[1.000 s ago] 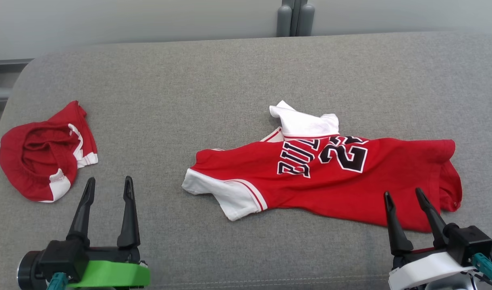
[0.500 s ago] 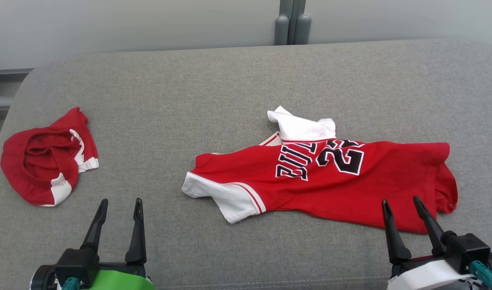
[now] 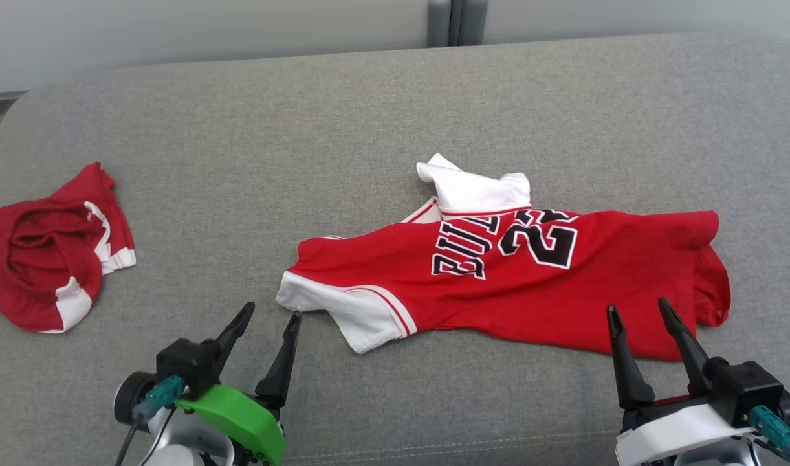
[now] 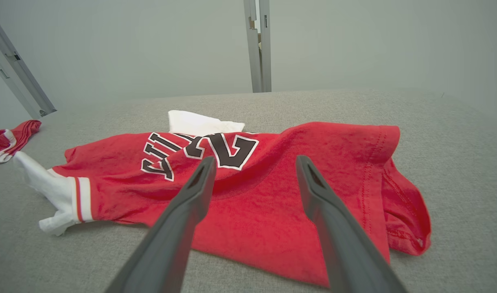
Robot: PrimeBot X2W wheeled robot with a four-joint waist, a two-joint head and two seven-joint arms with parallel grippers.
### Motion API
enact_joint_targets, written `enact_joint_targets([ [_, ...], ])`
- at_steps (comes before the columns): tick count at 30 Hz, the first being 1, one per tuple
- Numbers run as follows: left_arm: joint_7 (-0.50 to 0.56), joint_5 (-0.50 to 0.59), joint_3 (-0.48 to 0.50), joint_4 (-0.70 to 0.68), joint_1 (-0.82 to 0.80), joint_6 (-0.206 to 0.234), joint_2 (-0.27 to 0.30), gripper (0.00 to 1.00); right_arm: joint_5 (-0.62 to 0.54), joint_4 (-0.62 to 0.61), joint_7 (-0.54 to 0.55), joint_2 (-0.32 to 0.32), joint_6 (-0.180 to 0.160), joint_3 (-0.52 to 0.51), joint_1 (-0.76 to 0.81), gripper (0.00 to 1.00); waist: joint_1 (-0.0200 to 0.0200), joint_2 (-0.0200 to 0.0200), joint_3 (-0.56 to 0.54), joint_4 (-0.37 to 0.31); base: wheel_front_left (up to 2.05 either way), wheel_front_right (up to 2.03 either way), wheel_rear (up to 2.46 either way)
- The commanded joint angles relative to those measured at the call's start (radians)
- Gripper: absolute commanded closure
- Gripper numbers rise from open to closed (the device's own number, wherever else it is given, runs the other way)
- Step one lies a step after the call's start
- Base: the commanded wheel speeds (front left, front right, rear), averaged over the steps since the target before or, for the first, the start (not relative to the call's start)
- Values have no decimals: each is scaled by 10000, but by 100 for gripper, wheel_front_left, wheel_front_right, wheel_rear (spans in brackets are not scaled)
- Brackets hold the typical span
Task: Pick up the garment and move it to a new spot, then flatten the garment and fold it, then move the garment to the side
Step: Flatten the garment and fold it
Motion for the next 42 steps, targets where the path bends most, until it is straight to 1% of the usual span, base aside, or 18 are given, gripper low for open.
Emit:
enact_joint_targets([
  [1,118,-113,-100,83,-314,-40,195,0,-8,-3,-50,7,-12,20,-171,0,0,0,206,-218,0,0,0],
  [8,999,-1064,-1031,817,-1336,-104,937,0,17,122,-180,-1,-12,64,-440,0,0,0,658,-703,0,0,0],
  [12,1088,-1581,-1494,1194,-1715,-108,1341,0,66,206,-237,-27,-12,52,-568,0,0,0,788,-827,0,0,0],
  [16,864,-1856,-1550,1659,-1939,-108,1515,0,85,261,-284,-41,-12,11,-599,0,0,0,883,-899,0,0,0],
  [20,710,-1940,-1559,1971,-2074,-109,1564,0,77,287,-304,-39,-12,-11,-585,0,0,0,934,-914,0,0,0],
  [24,602,-1976,-1789,2196,-2236,-109,1589,0,79,303,-319,-40,-12,-10,-603,0,0,0,1001,-912,0,0,0],
  [25,570,-1991,-1841,2220,-2260,-109,1593,11,80,311,-321,-47,-12,-9,-610,0,0,0,1010,-909,0,0,0],
  [26,582,-2034,-1916,2230,-2288,-110,1601,33,87,321,-313,-58,-12,-20,-620,0,0,0,1018,-899,0,0,0],
  [28,486,-2041,-2042,2218,-2359,-110,1672,71,107,343,-312,-60,-12,-36,-635,0,0,0,1031,-884,0,0,0],
  [29,427,-2039,-2147,2241,-2396,-98,1728,100,114,369,-319,-60,-12,-29,-642,0,0,0,1041,-877,0,0,0],
  [32,391,-2038,-2212,2233,-2411,-97,1806,100,145,474,-201,-45,-12,-78,-615,0,0,0,1045,-884,0,0,0],
  [35,509,-2064,-2229,2083,-2229,-6,1874,100,235,606,12,-7,-12,-275,-442,0,0,0,1068,-896,0,0,0],
  [42,776,-2116,-2173,1095,-1689,468,2045,100,559,1022,497,74,-12,-884,-199,0,0,0,1282,-878,0,0,0],
])
